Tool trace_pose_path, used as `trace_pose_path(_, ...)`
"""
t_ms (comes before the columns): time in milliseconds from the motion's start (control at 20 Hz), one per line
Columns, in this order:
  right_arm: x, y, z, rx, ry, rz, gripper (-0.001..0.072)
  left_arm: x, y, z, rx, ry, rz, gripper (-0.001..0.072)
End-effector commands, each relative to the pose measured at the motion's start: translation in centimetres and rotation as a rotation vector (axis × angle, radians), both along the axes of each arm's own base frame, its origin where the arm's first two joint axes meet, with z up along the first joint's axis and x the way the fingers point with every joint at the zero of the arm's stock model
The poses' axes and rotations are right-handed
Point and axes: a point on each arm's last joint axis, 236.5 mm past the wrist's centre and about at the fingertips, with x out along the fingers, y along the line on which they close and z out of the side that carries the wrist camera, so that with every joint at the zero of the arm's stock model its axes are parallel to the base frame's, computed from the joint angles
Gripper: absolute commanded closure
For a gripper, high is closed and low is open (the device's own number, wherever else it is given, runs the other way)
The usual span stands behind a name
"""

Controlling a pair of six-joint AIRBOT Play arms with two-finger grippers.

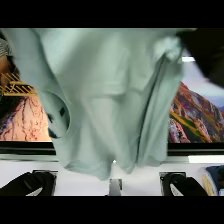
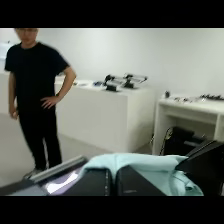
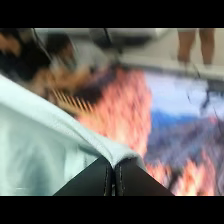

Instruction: Fold the shirts.

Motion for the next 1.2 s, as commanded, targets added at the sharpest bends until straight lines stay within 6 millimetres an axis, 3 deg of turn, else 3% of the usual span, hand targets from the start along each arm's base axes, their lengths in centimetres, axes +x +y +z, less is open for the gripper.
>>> trace_pose_path(0,3.6,-0.6,-11.7,-0.232,0.339,0.004,0.0692,7.3,-0.5,-12.6,0.253,0.334,0.179,0.0671)
trace_pose_path(150,8.8,1.2,-20.2,-0.240,0.510,0.022,0.0692,10.8,-3.4,-28.5,0.463,0.661,0.197,0.0671)
trace_pose_path(200,10.4,2.0,-23.1,-0.208,0.576,0.014,0.0692,11.6,-4.0,-32.8,0.494,0.741,0.210,0.0671)
trace_pose_path(300,12.7,3.5,-27.8,-0.121,0.726,-0.017,0.0693,12.8,-4.8,-40.3,0.531,0.899,0.248,0.0671)
trace_pose_path(400,13.7,4.8,-31.6,-0.051,0.873,-0.042,0.0693,13.0,-5.8,-45.5,0.525,1.060,0.278,0.0669)
trace_pose_path(450,13.8,5.0,-32.9,-0.037,0.928,-0.051,0.0682,12.5,-6.6,-47.1,0.502,1.136,0.267,0.0635)
trace_pose_path(500,13.8,5.0,-33.7,-0.023,0.965,-0.071,0.0629,12.0,-7.2,-47.8,0.500,1.175,0.244,0.0487)
trace_pose_path(550,13.9,4.9,-33.8,-0.029,0.963,-0.077,0.0510,11.6,-7.2,-48.1,0.524,1.179,0.230,0.0214)
trace_pose_path(600,13.8,3.9,-33.7,-0.076,0.946,-0.092,0.0233,11.2,-6.4,-48.0,0.584,1.163,0.212,0.0017)
trace_pose_path(650,13.3,2.0,-33.7,-0.181,0.918,-0.112,0.0051,10.5,-4.7,-47.9,0.680,1.160,0.185,0.0034)
trace_pose_path(700,12.4,-1.0,-34.0,-0.331,0.900,-0.145,0.0043,9.9,-2.7,-47.9,0.760,1.174,0.167,0.0034)
trace_pose_path(800,10.1,-9.0,-34.8,-0.575,0.970,-0.273,0.0043,9.2,2.2,-47.9,0.854,1.239,0.166,0.0033)
trace_pose_path(900,7.0,-14.0,-36.1,-0.523,1.144,-0.335,0.0052,8.4,6.7,-48.3,0.859,1.338,0.180,0.0034)
trace_pose_path(950,5.5,-15.4,-37.0,-0.436,1.223,-0.353,0.0118,7.6,7.8,-48.8,0.808,1.402,0.173,0.0035)
trace_pose_path(1000,4.2,-16.0,-37.8,-0.324,1.289,-0.364,0.0125,6.6,8.4,-49.7,0.733,1.477,0.154,0.0037)
trace_pose_path(1150,0.7,-15.5,-40.4,-0.141,1.391,-0.325,0.0146,3.2,7.8,-54.3,0.508,1.683,0.112,0.0038)
